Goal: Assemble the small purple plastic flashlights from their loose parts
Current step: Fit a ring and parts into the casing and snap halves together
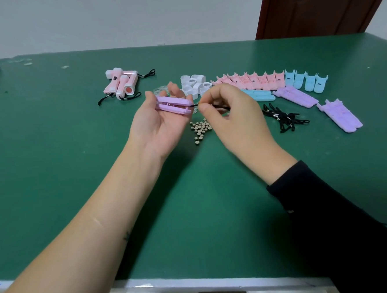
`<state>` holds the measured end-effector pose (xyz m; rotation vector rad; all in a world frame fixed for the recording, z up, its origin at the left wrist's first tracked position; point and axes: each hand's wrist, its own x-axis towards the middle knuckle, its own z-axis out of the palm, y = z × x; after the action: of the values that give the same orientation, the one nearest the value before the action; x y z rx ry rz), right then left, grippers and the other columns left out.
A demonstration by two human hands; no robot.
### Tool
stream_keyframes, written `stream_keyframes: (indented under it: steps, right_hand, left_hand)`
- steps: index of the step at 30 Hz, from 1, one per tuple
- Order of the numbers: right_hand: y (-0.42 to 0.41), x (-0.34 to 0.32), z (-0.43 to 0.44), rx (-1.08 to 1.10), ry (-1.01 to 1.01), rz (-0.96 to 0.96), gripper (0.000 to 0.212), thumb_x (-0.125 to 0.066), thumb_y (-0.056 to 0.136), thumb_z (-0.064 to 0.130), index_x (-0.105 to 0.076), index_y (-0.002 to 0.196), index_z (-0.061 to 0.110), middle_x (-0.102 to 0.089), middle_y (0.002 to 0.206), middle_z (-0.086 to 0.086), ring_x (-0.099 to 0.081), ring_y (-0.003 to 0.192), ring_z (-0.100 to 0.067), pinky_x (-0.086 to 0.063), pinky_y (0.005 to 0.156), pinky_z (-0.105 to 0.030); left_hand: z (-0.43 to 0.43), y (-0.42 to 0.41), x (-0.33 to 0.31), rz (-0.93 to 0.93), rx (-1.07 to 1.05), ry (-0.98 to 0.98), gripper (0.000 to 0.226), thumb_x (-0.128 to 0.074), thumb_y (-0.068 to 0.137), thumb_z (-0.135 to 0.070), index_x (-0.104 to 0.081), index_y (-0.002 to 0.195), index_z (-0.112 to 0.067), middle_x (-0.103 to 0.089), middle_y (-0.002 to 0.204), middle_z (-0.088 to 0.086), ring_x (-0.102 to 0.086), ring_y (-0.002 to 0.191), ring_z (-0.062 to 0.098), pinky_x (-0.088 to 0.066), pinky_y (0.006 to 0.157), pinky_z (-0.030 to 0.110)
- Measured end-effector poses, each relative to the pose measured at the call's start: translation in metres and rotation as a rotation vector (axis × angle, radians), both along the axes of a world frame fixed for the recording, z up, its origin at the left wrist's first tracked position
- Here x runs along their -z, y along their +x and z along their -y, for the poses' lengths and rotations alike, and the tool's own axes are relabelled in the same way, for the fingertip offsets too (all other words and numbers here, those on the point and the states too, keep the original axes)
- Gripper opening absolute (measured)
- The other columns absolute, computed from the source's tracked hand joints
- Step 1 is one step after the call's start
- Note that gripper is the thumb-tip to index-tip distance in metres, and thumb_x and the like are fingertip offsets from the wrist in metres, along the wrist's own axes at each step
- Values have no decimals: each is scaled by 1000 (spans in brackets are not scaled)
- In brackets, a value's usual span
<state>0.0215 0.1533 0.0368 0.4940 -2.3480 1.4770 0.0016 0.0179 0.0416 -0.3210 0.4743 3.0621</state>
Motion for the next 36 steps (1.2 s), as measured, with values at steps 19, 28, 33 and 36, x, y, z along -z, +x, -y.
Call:
stream_keyframes:
  steps: [19,28,33,36]
  right_hand:
    - [3,7,8,109,-36,-101,13,-64,86,12,-61,81,25,-58,71,21,-54,67,6,-48,71,-17]
    - [4,8,9,125,-31,-141,5,-63,87,12,-63,85,17,-57,73,17,-54,70,-2,-51,73,-34]
    - [2,9,9,123,-22,-157,3,-63,88,13,-63,86,16,-55,72,19,-53,70,-2,-51,74,-37]
    - [2,10,8,116,-8,-141,4,-63,88,14,-63,87,18,-56,73,19,-52,71,-2,-51,74,-37]
  left_hand:
    - [-1,-1,3,-3,13,-21,25,-37,105,-35,-43,102,-11,-64,76,15,-63,62,22,-49,64,37]
    - [-4,1,0,-2,7,-7,30,-35,106,-34,-42,97,-6,-60,93,16,-64,75,25,-45,87,37]
    - [-4,4,-1,-20,36,-16,35,-34,106,-34,-45,97,-2,-61,102,20,-64,101,27,-45,80,43]
    - [-4,3,0,-25,50,-7,36,-34,106,-34,-45,100,-1,-61,102,22,-57,122,27,-46,81,45]
